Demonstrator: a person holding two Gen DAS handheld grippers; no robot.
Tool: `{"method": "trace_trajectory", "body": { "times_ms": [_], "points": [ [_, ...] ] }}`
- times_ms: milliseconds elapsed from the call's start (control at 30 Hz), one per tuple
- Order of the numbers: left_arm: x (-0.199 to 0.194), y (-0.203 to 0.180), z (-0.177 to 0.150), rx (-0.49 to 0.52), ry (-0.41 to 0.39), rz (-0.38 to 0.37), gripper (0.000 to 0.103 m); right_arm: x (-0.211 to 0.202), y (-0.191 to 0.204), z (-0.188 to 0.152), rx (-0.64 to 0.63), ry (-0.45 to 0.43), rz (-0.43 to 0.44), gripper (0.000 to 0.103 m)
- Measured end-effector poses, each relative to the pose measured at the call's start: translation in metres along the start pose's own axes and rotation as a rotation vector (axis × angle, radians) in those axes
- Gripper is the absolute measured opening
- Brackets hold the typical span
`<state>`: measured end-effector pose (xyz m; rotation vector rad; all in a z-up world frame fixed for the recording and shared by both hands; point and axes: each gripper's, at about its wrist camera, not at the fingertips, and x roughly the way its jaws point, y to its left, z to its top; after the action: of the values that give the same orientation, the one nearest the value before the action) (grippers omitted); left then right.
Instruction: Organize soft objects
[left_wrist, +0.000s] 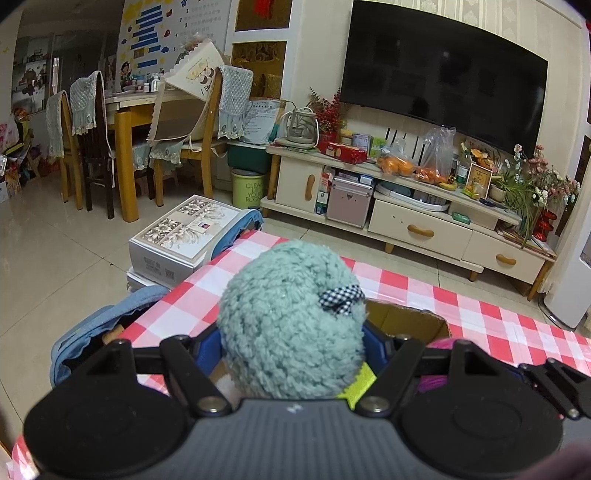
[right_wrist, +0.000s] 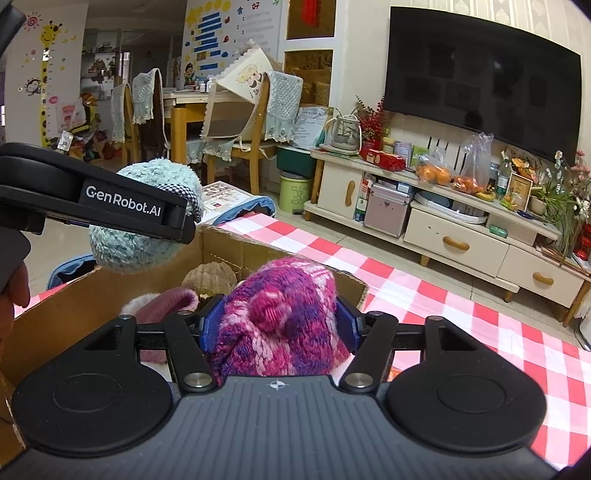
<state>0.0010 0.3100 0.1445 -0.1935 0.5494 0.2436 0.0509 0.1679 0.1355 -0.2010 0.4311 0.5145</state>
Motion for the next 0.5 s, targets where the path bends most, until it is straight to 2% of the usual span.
{"method": "trace_trajectory", "body": {
  "times_ms": [67,100,133,233,500],
  "points": [
    [0.000,-0.001,0.001,0.004,0.001,-0.003,0.079,0.004,0.001,0.001,-0.007,0.003,0.003,0.085],
    [-0.001,-0.001,0.001,0.004,-0.004,-0.008,0.082,0.005,0.001,0.001,-0.005,0.004,0.003,0.096],
    [-0.003,0.000,0.002,0.004,-0.013,-0.014,0.088,0.003,0.001,0.001,0.002,0.002,0.002,0.099],
    [-0.012,-0.002,0.004,0.008,-0.052,-0.020,0.102,-0.008,-0.004,0.000,0.033,-0.019,-0.009,0.100],
    [-0.021,-0.005,0.002,0.010,-0.078,-0.047,0.102,-0.053,-0.027,-0.011,0.193,-0.060,-0.129,0.103]
  ]
}}
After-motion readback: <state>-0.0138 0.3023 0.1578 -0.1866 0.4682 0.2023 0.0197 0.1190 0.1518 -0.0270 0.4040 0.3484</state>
